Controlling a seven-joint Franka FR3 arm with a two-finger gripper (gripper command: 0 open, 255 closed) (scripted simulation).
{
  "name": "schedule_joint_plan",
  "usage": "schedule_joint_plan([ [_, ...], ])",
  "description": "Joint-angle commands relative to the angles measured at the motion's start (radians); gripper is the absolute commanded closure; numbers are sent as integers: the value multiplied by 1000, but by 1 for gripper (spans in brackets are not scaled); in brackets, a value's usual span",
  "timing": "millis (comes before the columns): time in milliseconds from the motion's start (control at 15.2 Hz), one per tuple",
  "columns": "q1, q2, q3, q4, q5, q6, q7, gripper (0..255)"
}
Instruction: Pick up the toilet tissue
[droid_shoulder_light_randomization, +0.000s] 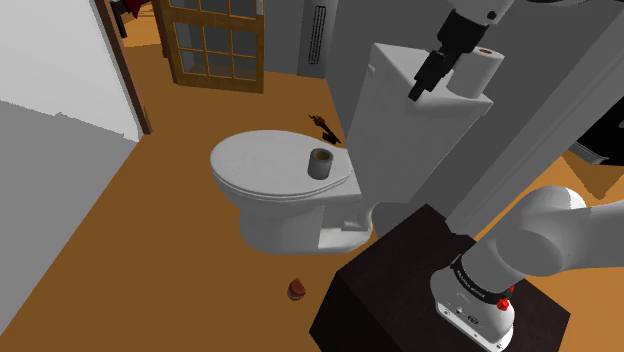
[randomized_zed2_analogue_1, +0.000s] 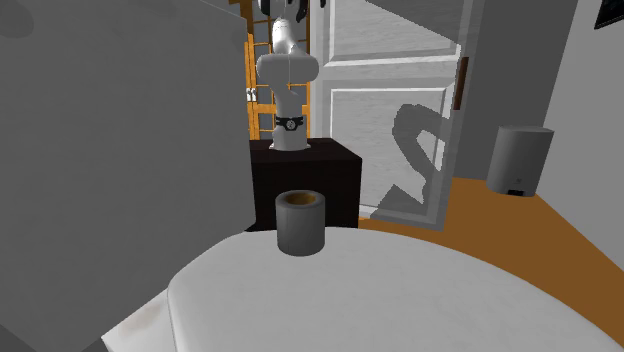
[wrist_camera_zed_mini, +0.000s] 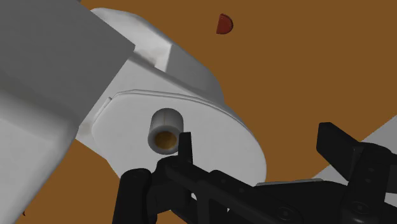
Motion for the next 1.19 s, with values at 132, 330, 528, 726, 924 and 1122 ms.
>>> schedule_joint_plan([
  [132,-2,46,1,-23,-2,61,-4,0],
  [330,-5,123,1,-48,-5,152,-11,0],
  [528,-7,210,2,-61,-8,241,-16,0],
  [726,-11,306,3,-62,-11,326,-21,0],
  [924,-14,408,4,-52,-16,407,-24,0],
  [1122,-17,516,4,-29,-21,481,-27,0],
])
